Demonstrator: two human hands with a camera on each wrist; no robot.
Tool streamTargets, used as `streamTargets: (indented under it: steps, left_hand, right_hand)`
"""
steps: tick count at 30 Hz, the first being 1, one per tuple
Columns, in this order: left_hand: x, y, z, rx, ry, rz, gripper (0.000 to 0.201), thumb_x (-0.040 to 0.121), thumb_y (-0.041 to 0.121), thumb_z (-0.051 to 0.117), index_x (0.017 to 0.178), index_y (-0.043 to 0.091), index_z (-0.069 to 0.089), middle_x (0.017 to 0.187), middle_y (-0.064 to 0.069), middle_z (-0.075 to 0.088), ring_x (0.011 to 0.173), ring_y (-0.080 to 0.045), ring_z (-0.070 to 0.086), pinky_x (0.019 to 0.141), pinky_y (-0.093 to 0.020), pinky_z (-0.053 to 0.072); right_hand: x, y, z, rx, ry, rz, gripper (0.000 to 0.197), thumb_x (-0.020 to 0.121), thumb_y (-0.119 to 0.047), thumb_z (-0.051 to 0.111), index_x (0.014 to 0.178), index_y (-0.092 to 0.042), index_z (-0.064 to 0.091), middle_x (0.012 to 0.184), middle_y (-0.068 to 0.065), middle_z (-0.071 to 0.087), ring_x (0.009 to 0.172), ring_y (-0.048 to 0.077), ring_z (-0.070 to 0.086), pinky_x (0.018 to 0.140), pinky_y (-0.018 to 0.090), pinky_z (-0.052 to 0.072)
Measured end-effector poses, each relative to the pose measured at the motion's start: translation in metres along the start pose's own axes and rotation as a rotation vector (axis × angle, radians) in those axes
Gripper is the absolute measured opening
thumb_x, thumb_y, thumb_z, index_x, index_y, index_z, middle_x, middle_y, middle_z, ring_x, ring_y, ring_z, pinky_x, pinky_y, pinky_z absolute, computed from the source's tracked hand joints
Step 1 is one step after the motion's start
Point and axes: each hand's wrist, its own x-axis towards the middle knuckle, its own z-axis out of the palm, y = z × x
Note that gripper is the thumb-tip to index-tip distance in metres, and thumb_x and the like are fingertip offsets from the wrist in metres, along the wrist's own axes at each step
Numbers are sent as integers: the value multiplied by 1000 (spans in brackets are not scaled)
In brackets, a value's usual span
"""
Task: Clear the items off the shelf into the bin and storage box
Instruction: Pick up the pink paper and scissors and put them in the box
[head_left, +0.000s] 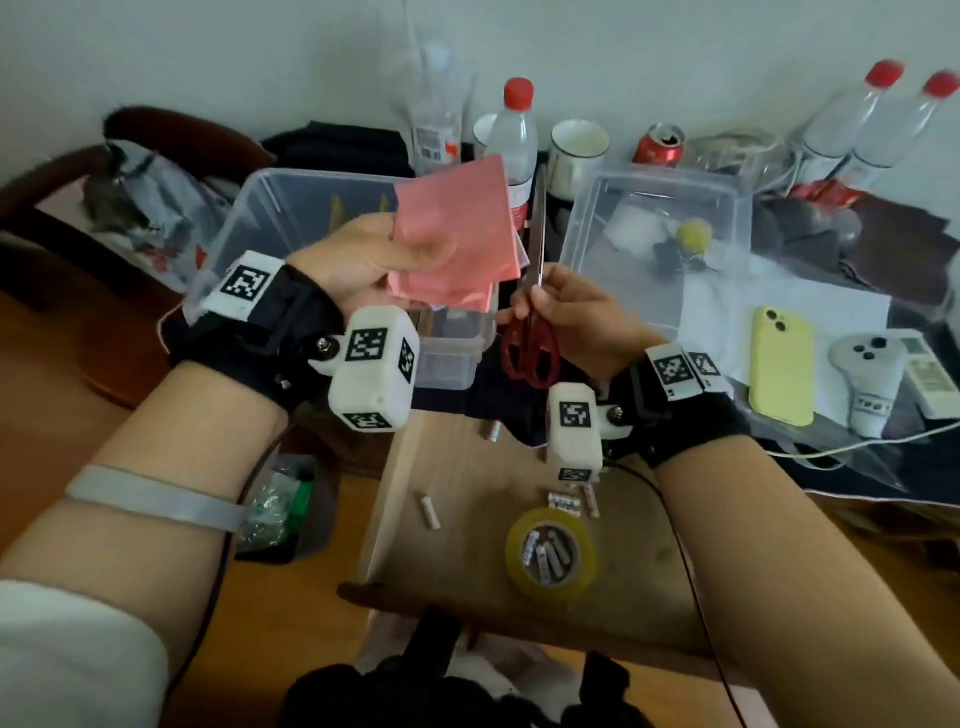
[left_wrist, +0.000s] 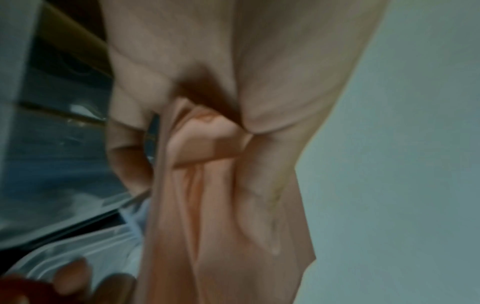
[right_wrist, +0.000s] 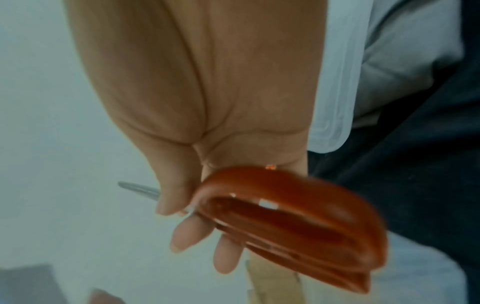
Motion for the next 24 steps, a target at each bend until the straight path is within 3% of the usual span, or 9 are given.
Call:
streamTargets:
  steps: [2, 6, 9, 12, 14, 16, 19, 22, 24]
  left_hand:
    - [1, 11, -14, -2, 107, 31, 68, 38, 25, 88, 99, 12, 61, 85, -2, 76, 80, -18, 74, 62, -32, 60]
    - [10, 26, -37, -86, 298, 12, 12, 86, 18, 57, 98, 15, 57, 95, -4, 63, 83, -20, 62, 51, -25, 57]
    - [24, 31, -52, -140, 372, -26, 19, 87, 16, 53, 106, 14, 54, 101, -5, 63, 85, -21, 63, 52, -27, 56]
    - [39, 33, -63, -93, 438, -67, 20, 84, 9, 54, 104, 11, 52, 118, -14, 60, 102, -31, 63, 77, -46, 57]
    - [46, 33, -64, -27, 443, -87, 21, 85, 1, 51, 105, 6, 51, 109, -18, 60, 101, -35, 62, 83, -54, 53]
    - [52, 31, -63, 130, 459, -125, 31, 84, -1, 52, 115, 1, 52, 96, -19, 61, 92, -35, 63, 79, -53, 54]
    - [63, 25, -67, 316, 476, -144, 42, 75, 2, 58, 117, -7, 54, 101, -28, 63, 97, -44, 64, 85, -62, 50]
    - [70, 23, -71, 351, 489, -154, 34, 78, 2, 54, 111, -8, 53, 89, -27, 61, 92, -42, 63, 87, -60, 50]
    - [70, 24, -74, 329, 488, -146, 25, 79, 3, 54, 103, -3, 52, 78, -22, 60, 85, -40, 63, 83, -55, 53]
  right_hand:
    - [11, -11, 11, 59, -20, -46, 4, 90, -12, 50, 89, -10, 47, 69, -2, 64, 85, 16, 71, 71, 32, 59]
    - [36, -26, 33, 141, 70, -95, 21, 98, -3, 31, 88, -11, 48, 70, 1, 66, 81, 19, 71, 66, 35, 59]
    - [58, -24, 40, 49, 286, -115, 17, 98, -6, 35, 92, -14, 49, 64, -1, 69, 70, 16, 72, 61, 32, 59]
    - [77, -19, 40, -85, 480, -82, 16, 97, -3, 39, 89, -13, 48, 65, 1, 69, 65, 16, 70, 57, 28, 57]
    - [85, -16, 41, -218, 565, -38, 15, 96, -5, 42, 86, -13, 47, 72, 5, 62, 66, 16, 67, 59, 26, 57]
    - [93, -13, 42, -347, 603, 11, 16, 97, -11, 42, 82, -14, 46, 75, 5, 57, 67, 16, 67, 66, 32, 57]
    - [99, -11, 42, -544, 623, 66, 19, 95, -12, 47, 77, -19, 48, 75, 3, 57, 78, 27, 69, 80, 45, 58]
    - [101, -11, 44, -754, 623, 52, 15, 88, -10, 55, 78, -20, 53, 79, 3, 60, 80, 25, 67, 78, 39, 58]
    - [103, -13, 47, -965, 602, 20, 5, 86, -15, 57, 88, -10, 60, 86, 6, 64, 85, 22, 63, 86, 37, 53]
